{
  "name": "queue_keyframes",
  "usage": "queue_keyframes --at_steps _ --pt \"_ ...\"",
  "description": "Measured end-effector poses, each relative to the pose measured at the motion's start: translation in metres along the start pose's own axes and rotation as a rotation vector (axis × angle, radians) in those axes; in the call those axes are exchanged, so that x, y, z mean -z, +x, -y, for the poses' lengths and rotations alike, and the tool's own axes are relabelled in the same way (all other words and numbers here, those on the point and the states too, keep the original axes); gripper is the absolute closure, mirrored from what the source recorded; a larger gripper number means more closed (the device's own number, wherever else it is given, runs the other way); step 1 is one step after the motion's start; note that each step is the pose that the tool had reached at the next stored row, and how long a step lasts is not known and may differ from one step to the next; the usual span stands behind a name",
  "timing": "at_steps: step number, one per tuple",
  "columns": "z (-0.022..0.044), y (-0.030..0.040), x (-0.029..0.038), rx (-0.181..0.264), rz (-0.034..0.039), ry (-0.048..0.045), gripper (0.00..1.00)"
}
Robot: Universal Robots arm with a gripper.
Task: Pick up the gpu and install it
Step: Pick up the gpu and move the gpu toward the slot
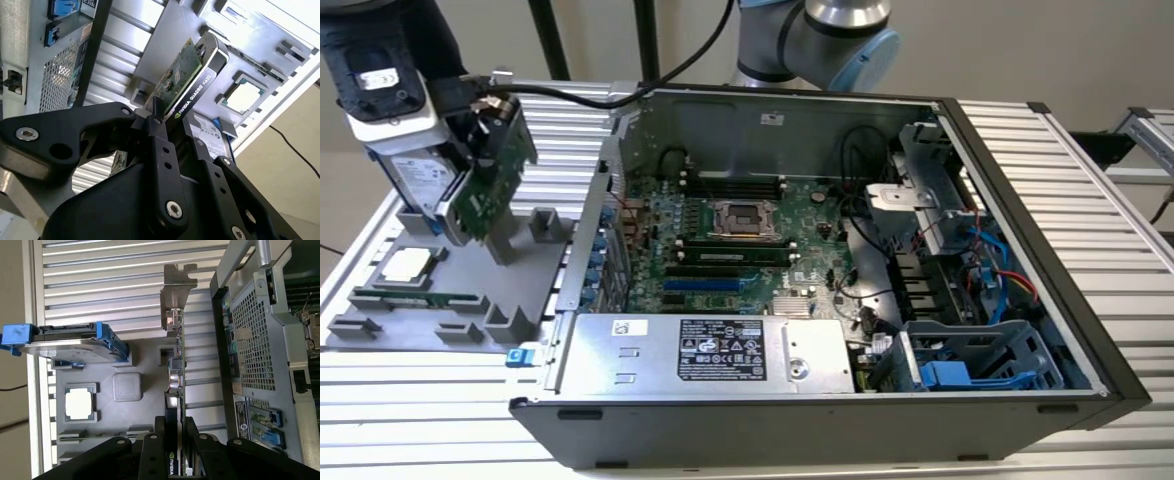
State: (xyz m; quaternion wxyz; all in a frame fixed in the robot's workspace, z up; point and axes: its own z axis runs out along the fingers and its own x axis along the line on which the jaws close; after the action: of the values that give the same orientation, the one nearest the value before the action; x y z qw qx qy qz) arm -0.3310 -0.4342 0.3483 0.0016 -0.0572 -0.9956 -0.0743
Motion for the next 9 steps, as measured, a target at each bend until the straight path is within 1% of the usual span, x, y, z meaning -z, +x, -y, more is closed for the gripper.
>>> queue_keyframes --at_steps 9 --pt "-0.0010 0.0001 0.0065 0.000 0.0001 -0.0001 1.00"
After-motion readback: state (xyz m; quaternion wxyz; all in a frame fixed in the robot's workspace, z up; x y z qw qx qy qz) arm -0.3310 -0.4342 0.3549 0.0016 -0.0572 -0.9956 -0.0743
